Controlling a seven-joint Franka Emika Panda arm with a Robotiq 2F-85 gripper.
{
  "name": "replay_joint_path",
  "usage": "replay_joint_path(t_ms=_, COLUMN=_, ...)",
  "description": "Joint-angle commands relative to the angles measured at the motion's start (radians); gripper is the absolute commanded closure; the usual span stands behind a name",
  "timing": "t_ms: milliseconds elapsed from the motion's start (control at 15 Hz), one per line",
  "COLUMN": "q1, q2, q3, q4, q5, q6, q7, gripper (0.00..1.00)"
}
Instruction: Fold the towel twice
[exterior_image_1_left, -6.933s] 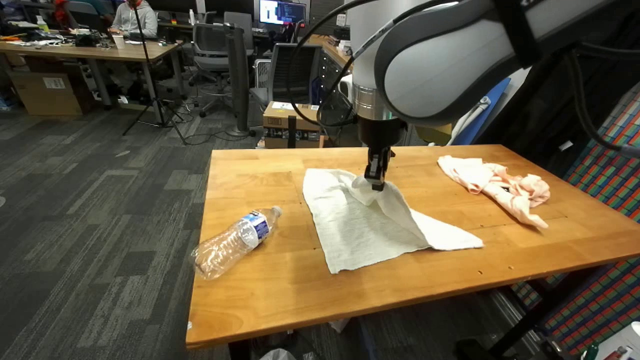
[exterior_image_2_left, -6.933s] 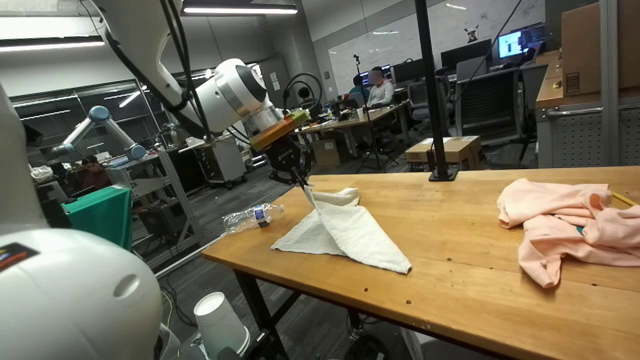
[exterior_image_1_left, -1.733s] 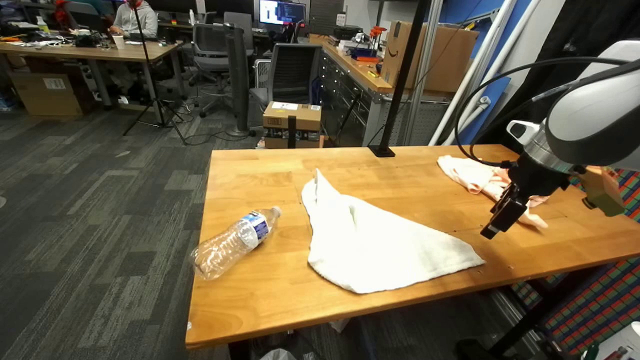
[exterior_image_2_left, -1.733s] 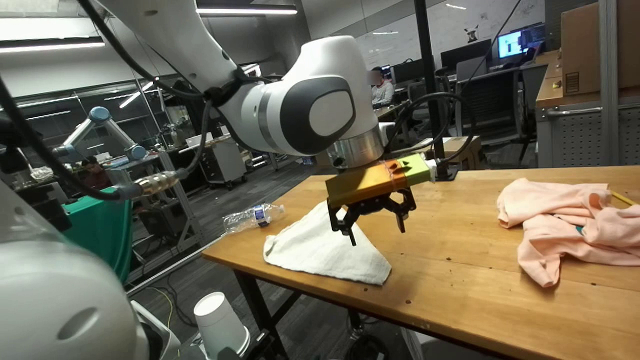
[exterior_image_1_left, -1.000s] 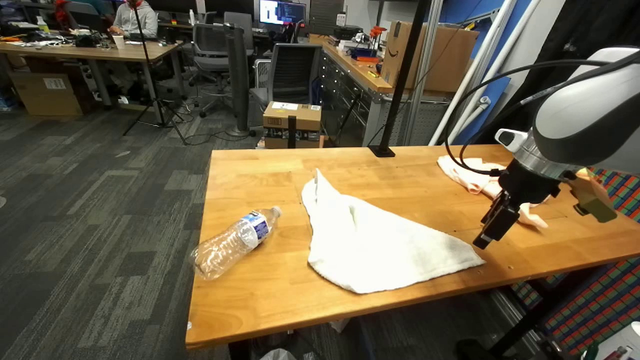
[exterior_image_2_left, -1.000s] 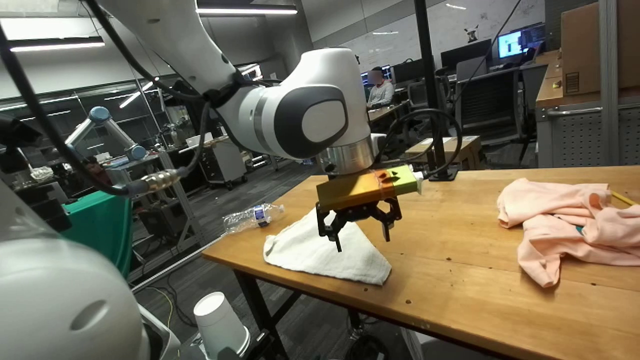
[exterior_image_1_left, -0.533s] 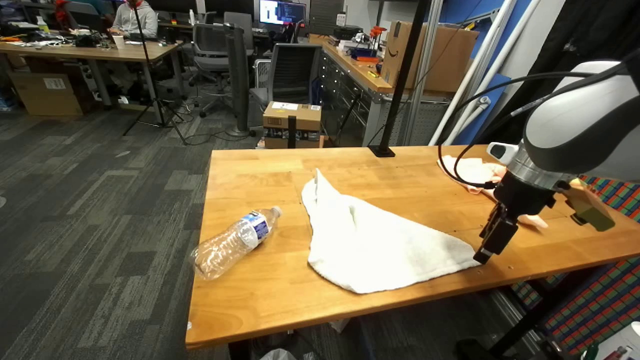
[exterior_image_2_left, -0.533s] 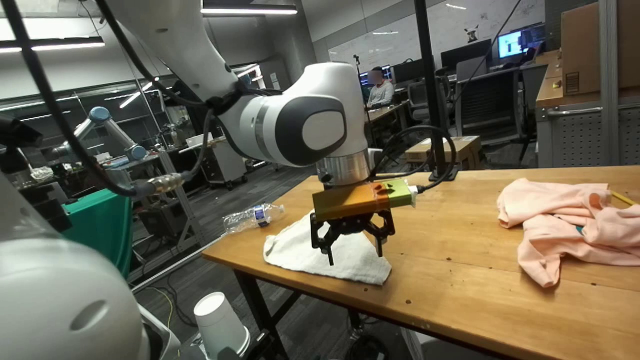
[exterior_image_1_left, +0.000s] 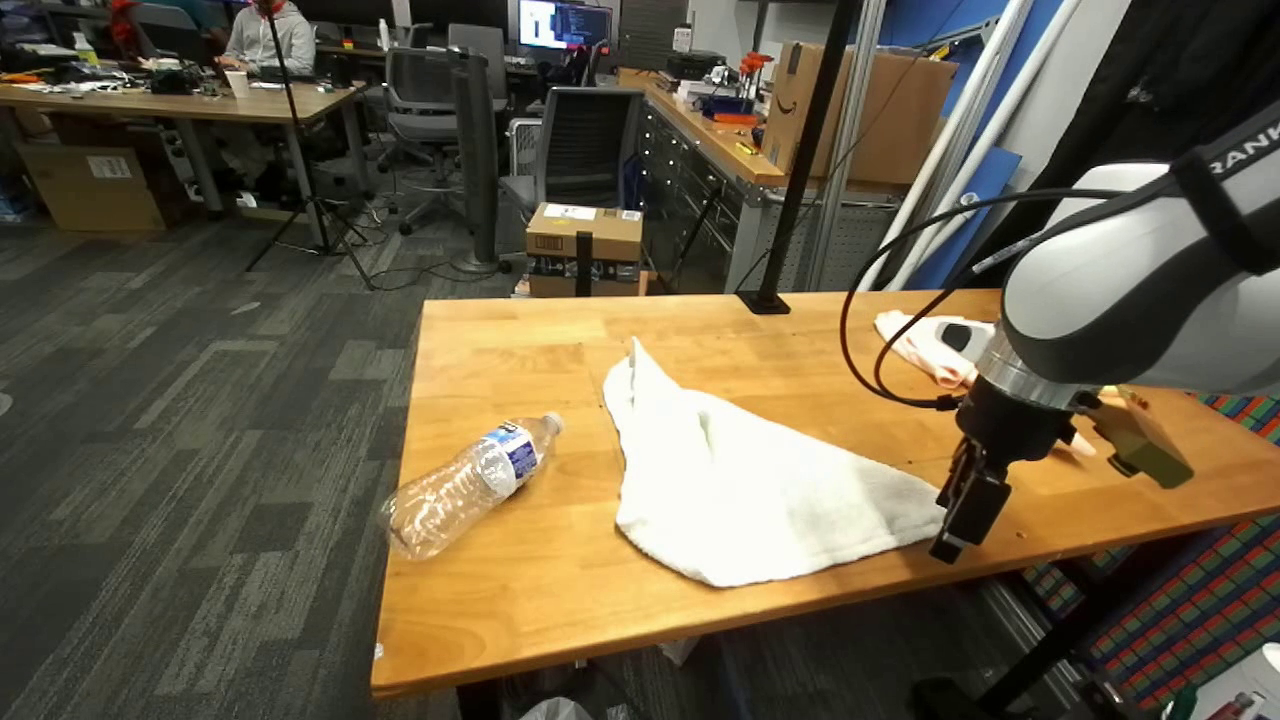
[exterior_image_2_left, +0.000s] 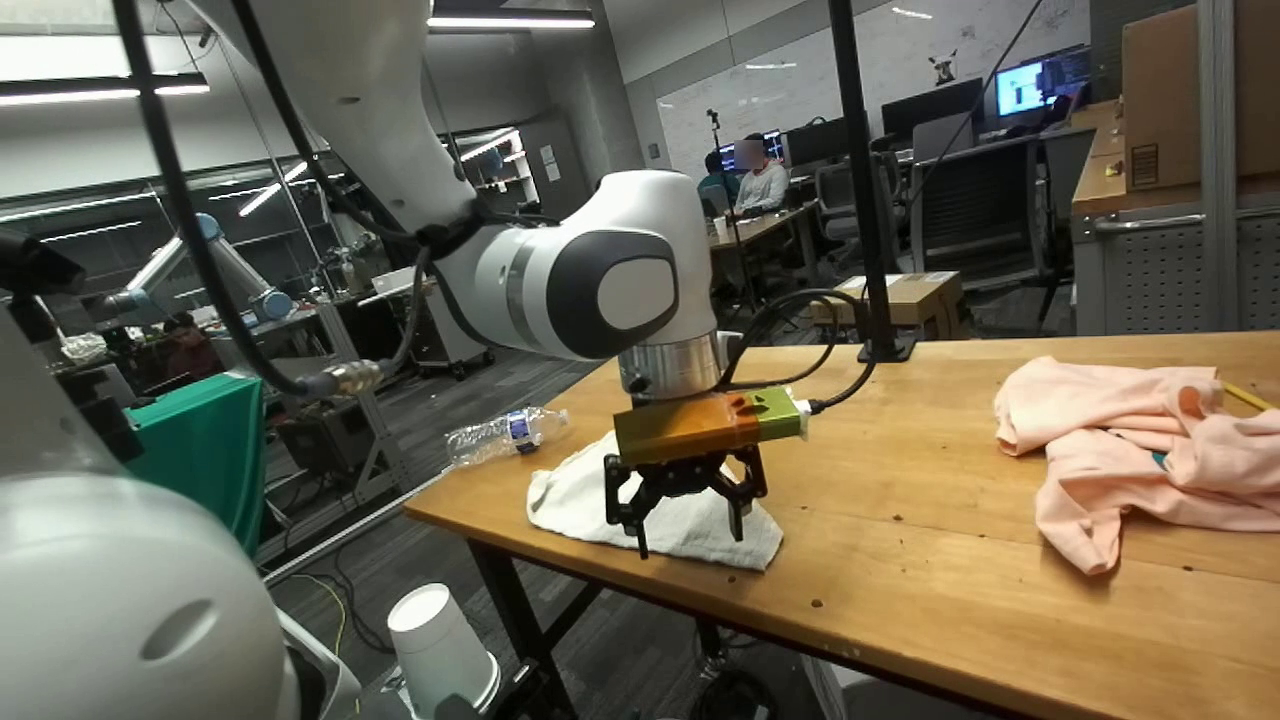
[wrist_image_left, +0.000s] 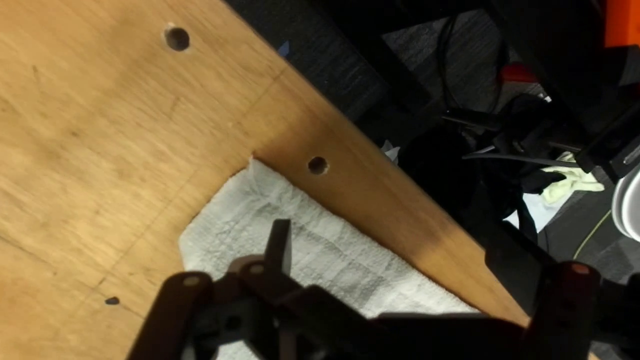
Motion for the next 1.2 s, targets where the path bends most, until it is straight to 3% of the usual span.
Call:
replay_joint_path(t_ms=0, q1=0.003, q2=0.03, q3=0.027, q4=0.001, q5=0.064, q6=0.072, q7=-0.089, gripper=0.0)
replay_joint_path(t_ms=467, q1=-0.015, q2=0.081, q3=0.047, q4=0.003, q5=0.073, q6=0.212, q7=-0.247, gripper=0.0)
replay_joint_path(t_ms=1000, q1=-0.076, q2=0.161, q3=0.063, q4=0.013, q5=0.09, q6=0.272, q7=-0.342, gripper=0.0)
replay_joint_path(t_ms=1067, q1=-0.081, q2=0.164, q3=0.067, q4=0.015, q5=0.094, q6=0.272, q7=-0.344, gripper=0.07)
replay_joint_path(t_ms=1133, q1=-0.084, q2=0.162, q3=0.07, q4=0.013, q5=0.092, q6=0.271, q7=-0.337, gripper=0.25)
